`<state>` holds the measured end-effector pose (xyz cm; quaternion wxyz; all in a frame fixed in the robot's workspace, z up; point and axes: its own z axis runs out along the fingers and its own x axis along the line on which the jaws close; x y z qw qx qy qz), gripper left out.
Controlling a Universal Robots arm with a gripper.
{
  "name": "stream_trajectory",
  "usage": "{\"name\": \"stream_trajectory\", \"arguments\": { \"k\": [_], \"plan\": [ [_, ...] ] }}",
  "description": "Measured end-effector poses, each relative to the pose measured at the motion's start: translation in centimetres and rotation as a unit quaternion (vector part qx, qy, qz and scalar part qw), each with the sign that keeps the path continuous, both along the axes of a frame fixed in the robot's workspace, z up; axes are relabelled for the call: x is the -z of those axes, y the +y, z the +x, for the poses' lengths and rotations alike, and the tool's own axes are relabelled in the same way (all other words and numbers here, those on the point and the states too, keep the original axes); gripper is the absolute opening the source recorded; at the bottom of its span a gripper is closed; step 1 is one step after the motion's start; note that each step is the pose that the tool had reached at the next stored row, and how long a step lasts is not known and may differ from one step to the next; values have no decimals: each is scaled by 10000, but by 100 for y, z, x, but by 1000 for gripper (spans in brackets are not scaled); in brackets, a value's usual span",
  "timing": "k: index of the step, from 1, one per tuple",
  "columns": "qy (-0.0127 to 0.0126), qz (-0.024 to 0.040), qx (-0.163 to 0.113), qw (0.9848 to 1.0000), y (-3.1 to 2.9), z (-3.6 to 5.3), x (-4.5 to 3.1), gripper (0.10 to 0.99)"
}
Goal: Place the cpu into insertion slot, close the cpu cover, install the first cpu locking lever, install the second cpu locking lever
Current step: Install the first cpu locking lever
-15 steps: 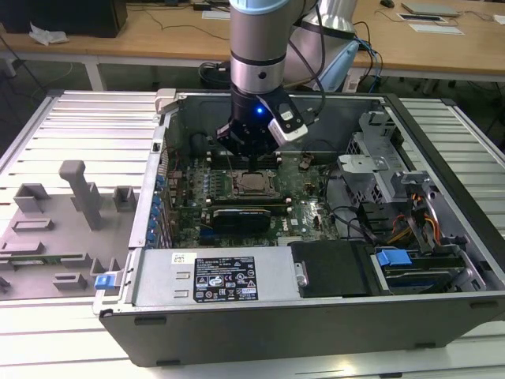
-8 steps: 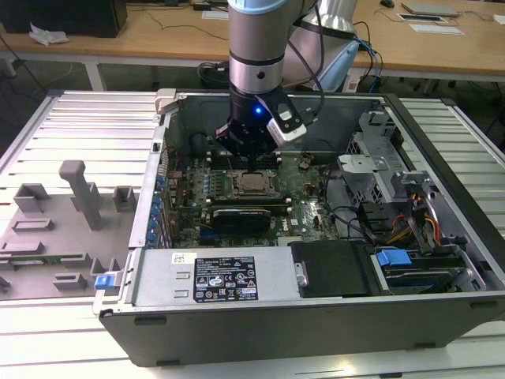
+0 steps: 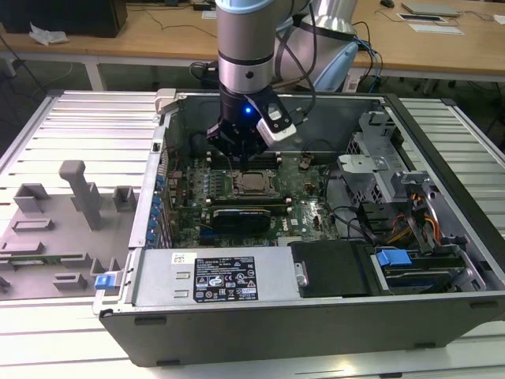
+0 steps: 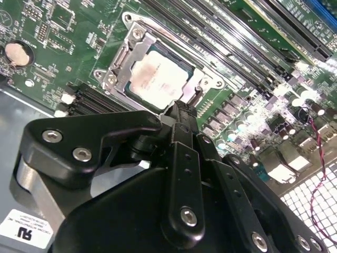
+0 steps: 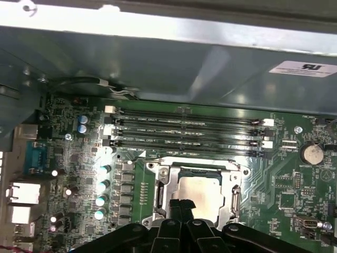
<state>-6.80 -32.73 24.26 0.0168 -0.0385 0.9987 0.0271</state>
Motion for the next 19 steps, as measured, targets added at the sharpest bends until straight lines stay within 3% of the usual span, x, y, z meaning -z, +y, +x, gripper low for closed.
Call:
{"name": "stream_trajectory", "arguments": {
  "k": [19],
  "plan": [
    [1, 9, 0, 10000, 0, -288, 0, 106]
  ]
}}
